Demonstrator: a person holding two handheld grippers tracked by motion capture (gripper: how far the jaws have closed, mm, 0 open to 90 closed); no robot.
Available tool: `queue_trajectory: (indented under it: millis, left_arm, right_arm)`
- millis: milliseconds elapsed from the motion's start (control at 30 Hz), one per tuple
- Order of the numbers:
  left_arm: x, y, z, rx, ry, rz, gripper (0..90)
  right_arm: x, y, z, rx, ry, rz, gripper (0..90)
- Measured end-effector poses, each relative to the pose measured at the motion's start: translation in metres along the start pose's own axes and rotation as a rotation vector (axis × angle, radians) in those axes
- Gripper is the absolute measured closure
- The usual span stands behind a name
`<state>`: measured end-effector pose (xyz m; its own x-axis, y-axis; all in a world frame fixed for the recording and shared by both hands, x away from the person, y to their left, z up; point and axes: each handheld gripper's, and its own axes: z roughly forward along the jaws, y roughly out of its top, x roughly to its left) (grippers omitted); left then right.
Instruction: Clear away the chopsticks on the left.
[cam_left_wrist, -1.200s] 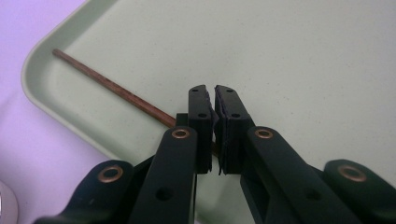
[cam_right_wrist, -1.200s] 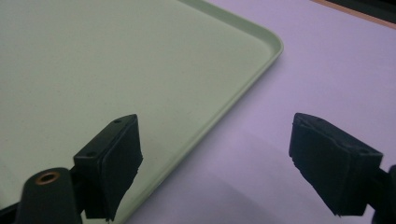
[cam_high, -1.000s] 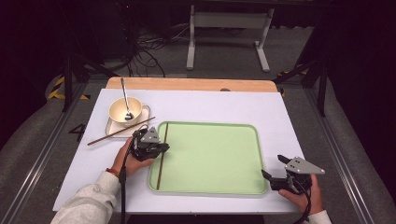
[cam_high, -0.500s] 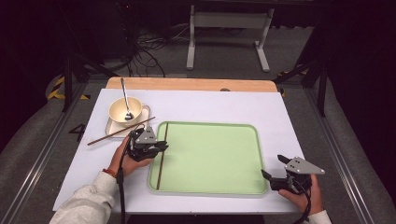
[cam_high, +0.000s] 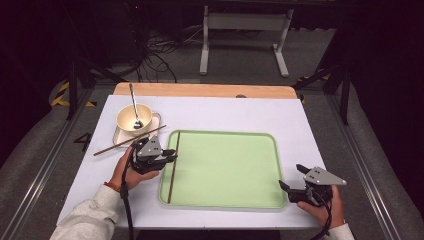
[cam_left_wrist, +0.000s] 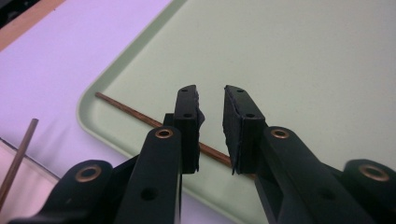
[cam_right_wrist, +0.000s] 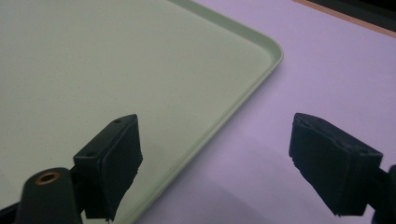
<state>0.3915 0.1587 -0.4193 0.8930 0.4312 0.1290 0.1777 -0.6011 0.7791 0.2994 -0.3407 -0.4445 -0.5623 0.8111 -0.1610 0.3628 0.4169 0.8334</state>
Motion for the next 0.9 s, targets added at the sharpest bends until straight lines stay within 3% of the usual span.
queue_trajectory:
  millis: [233,300,600,733,900]
  left_arm:
    - [0.003,-0.003,-0.015,-0.010,0.032,0.001,68.0]
    - [0.004,-0.006,-0.020,-0.018,0.031,-0.010,64.6]
    - [0.009,-0.020,-0.044,0.007,0.095,-0.056,50.1]
    - [0.013,-0.028,-0.050,0.014,0.123,-0.093,40.3]
    - [0.016,-0.035,-0.057,0.015,0.144,-0.116,34.3]
  right_arm:
    - [0.000,0.001,0.000,-0.005,-0.001,-0.004,17.2]
    - [0.000,0.001,0.001,-0.006,0.000,-0.006,17.2]
    - [0.000,0.004,0.006,-0.005,0.011,-0.015,17.2]
    - [0.000,0.006,0.007,-0.010,0.014,-0.020,17.2]
    - [0.001,0.008,0.009,-0.009,0.019,-0.028,17.2]
